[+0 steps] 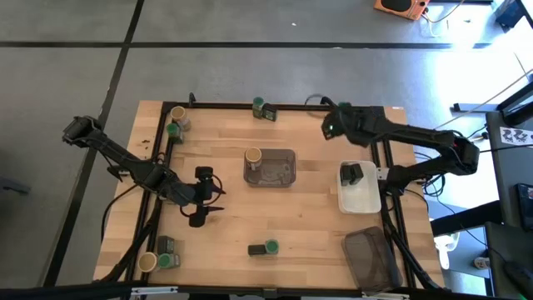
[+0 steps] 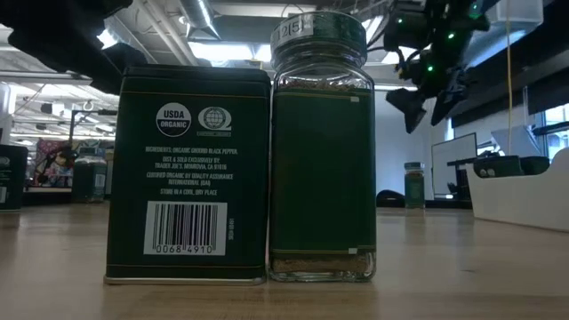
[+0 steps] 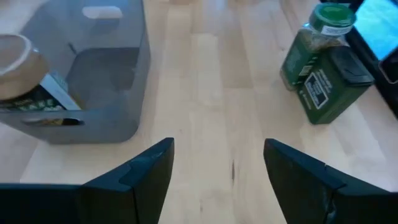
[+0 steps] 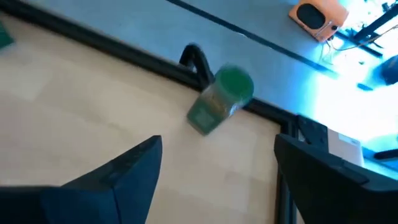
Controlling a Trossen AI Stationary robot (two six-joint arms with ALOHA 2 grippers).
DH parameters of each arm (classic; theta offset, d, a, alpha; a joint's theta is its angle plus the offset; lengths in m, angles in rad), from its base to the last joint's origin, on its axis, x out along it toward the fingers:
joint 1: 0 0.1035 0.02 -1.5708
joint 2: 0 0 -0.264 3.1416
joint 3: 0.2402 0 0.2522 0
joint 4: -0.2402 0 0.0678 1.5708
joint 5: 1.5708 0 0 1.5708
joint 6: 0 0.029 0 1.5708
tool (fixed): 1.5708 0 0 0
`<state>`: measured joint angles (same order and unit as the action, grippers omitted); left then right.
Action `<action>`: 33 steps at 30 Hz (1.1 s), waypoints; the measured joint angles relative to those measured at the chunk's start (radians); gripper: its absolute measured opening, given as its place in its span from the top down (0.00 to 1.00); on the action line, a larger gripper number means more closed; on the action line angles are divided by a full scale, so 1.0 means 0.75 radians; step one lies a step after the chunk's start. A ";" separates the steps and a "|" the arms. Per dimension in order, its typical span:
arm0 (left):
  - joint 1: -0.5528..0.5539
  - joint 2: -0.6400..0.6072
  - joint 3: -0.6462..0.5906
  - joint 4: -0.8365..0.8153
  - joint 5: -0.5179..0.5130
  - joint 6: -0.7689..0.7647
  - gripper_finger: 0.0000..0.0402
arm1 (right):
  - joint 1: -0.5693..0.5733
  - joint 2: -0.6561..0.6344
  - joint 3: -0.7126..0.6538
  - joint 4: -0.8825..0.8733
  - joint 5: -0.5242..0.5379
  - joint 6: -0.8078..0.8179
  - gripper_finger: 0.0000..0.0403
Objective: Sort spices by type
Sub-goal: Put the top right green seasoning bottle into the bottom black bin
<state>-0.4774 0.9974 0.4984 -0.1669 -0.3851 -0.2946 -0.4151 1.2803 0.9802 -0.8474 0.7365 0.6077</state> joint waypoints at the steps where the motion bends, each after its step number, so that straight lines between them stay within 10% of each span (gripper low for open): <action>1: 0.000 0.000 0.000 0.000 -0.014 0.010 0.39 | -0.038 0.003 0.000 0.037 -0.021 -0.031 0.23; 20: 0.149 0.000 0.000 0.191 -0.078 0.401 0.39 | -0.556 0.053 0.000 0.420 -0.455 -0.571 0.23; 33: 0.201 0.000 0.000 0.202 -0.077 0.187 0.39 | -0.696 0.298 -0.003 0.459 -0.630 -0.657 0.23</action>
<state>-0.3267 0.9974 0.4984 -0.0154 -0.4427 -0.1545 -0.9375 1.5042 0.9782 -0.5035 0.2641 0.1150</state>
